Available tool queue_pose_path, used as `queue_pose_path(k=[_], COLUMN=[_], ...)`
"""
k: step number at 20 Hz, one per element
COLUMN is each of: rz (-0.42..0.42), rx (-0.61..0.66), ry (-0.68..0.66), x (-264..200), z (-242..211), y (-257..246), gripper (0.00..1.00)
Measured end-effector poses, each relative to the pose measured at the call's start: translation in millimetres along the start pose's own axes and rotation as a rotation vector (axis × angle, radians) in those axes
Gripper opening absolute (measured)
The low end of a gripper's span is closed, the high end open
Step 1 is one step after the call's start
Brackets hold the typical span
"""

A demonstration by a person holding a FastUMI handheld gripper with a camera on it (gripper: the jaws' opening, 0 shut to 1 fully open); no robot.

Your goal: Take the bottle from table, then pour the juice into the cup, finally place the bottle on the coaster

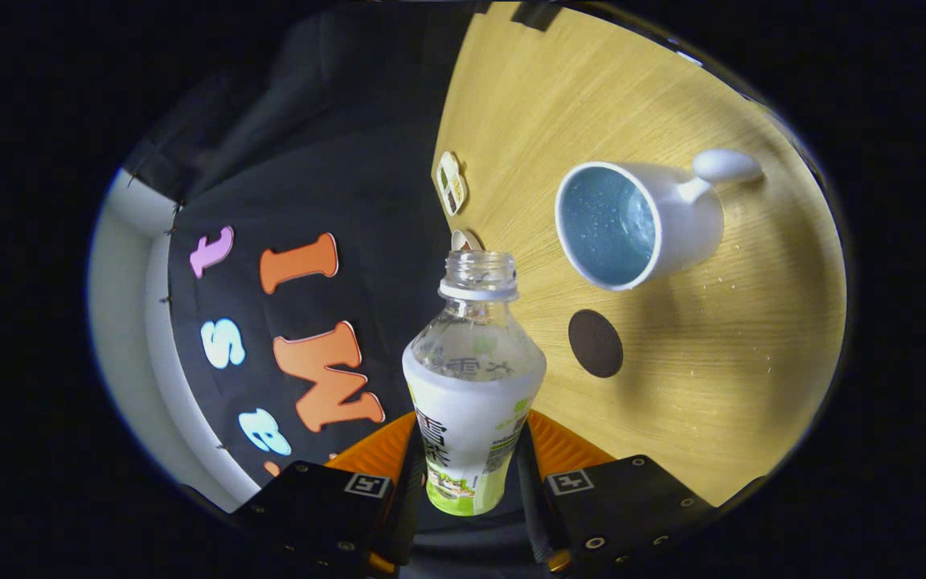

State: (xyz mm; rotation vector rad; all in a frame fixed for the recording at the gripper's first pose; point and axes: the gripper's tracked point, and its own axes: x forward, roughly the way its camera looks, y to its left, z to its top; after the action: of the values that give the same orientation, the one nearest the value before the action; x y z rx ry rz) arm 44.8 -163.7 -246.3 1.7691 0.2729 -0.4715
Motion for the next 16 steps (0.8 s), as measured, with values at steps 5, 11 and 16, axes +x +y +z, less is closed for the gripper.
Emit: queue_pose_path(k=[5, 11, 16], rz=[-0.025, -0.045, -0.149], rx=[-0.429, -0.920, -1.384], ry=[-0.073, -0.133, -0.199], x=[2.2, 8.7, 30.8], z=[9.9, 10.5, 3.2], y=[12.4, 45.7, 55.8], gripper=[0.56, 0.56, 0.56])
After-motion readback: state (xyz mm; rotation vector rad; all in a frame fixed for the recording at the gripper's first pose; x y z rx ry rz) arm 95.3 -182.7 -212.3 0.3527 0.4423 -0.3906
